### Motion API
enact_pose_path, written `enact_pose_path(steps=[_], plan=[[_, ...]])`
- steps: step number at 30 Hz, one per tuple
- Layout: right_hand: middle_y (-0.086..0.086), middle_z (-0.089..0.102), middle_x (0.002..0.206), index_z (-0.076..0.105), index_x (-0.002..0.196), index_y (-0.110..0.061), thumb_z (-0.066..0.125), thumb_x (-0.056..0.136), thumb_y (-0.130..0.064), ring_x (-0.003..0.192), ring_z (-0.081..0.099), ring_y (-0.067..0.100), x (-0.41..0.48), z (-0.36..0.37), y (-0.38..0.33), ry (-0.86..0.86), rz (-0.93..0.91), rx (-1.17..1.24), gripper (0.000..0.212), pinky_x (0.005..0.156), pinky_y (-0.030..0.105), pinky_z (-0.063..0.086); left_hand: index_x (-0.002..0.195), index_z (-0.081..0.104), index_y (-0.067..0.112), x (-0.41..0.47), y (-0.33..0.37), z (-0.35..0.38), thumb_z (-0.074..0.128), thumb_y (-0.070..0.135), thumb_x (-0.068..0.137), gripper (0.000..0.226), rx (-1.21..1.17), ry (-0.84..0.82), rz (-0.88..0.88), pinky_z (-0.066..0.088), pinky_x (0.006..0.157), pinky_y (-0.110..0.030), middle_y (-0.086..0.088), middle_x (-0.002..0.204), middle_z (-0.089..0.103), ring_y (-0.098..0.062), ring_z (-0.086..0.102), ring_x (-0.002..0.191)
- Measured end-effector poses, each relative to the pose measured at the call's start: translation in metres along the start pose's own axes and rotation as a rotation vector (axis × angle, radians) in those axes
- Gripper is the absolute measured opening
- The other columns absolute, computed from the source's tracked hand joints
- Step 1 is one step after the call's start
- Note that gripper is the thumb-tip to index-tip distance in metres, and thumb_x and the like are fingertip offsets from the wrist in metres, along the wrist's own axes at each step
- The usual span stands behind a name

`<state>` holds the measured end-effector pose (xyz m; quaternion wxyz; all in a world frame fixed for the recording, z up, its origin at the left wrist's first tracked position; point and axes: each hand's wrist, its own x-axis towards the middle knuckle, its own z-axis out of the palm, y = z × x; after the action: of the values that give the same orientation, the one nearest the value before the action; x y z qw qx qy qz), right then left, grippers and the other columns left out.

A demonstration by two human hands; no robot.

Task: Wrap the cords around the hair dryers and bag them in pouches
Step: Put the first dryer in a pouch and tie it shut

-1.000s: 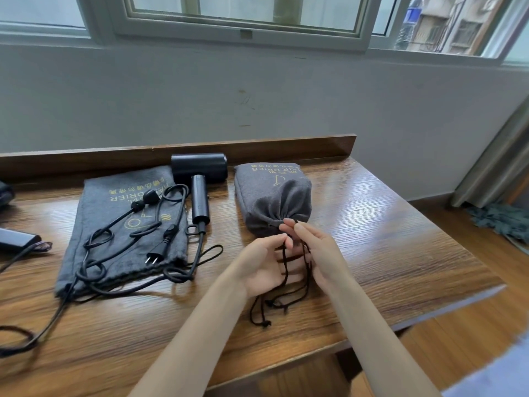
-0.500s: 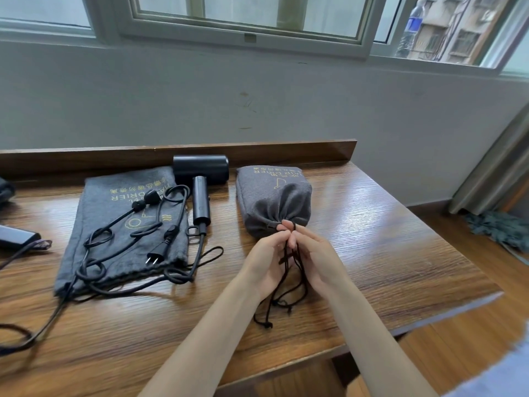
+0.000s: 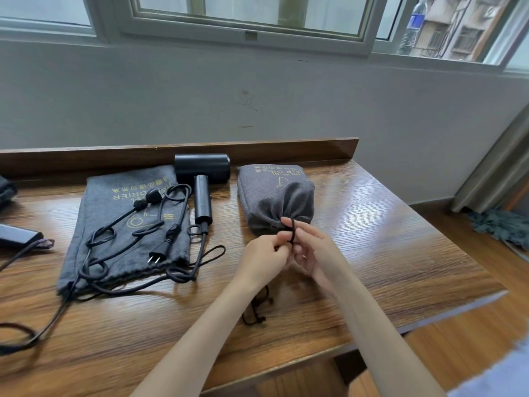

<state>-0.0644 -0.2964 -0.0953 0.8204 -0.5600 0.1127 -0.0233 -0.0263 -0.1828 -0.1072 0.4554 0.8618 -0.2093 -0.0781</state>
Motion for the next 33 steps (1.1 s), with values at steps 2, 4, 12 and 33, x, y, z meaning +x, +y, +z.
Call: enact_pose_path(steps=[2, 4, 12, 33], plan=[[-0.008, 0.053, 0.052, 0.065, 0.104, -0.018, 0.04, 0.097, -0.004, 0.039, 0.034, 0.001, 0.001, -0.002, -0.001, -0.024, -0.062, -0.185, 0.03, 0.04, 0.008, 0.029, 0.092, 0.072, 0.022, -0.002, -0.001, 0.0, 0.05, 0.025, 0.089, 0.022, 0.197, 0.081, 0.085, 0.035, 0.069, -0.027, 0.0, 0.088, 0.063, -0.021, 0.058, 0.091], [-0.009, 0.057, 0.051, 0.065, 0.103, -0.018, 0.042, 0.096, -0.003, 0.038, 0.032, 0.001, 0.001, -0.004, -0.004, -0.067, -0.126, -0.354, 0.028, 0.04, 0.01, 0.024, 0.09, 0.073, 0.016, -0.002, -0.002, 0.0, 0.052, 0.026, 0.09, 0.023, 0.299, 0.144, 0.157, 0.036, 0.073, -0.029, -0.007, 0.097, 0.056, -0.024, 0.055, 0.096], [-0.007, 0.064, 0.054, 0.067, 0.083, -0.019, 0.056, 0.089, -0.003, 0.044, 0.046, 0.002, 0.003, -0.005, -0.014, -0.068, -0.22, -0.68, 0.02, 0.04, 0.014, 0.036, 0.051, 0.059, 0.006, -0.001, -0.011, -0.003, 0.061, 0.021, 0.075, 0.029, 0.43, 0.327, 0.429, 0.022, 0.048, -0.022, -0.001, 0.067, 0.035, -0.016, 0.041, 0.056], [-0.008, 0.058, 0.07, 0.05, 0.08, -0.018, 0.041, 0.098, -0.007, 0.05, 0.049, -0.002, 0.007, -0.014, -0.005, 0.099, -0.128, -0.126, 0.023, 0.044, 0.011, 0.035, 0.067, 0.067, 0.008, -0.002, -0.024, -0.01, 0.055, 0.018, 0.086, 0.024, 0.197, 0.233, 0.302, 0.044, 0.061, -0.038, 0.003, 0.069, 0.049, -0.017, 0.049, 0.064]])
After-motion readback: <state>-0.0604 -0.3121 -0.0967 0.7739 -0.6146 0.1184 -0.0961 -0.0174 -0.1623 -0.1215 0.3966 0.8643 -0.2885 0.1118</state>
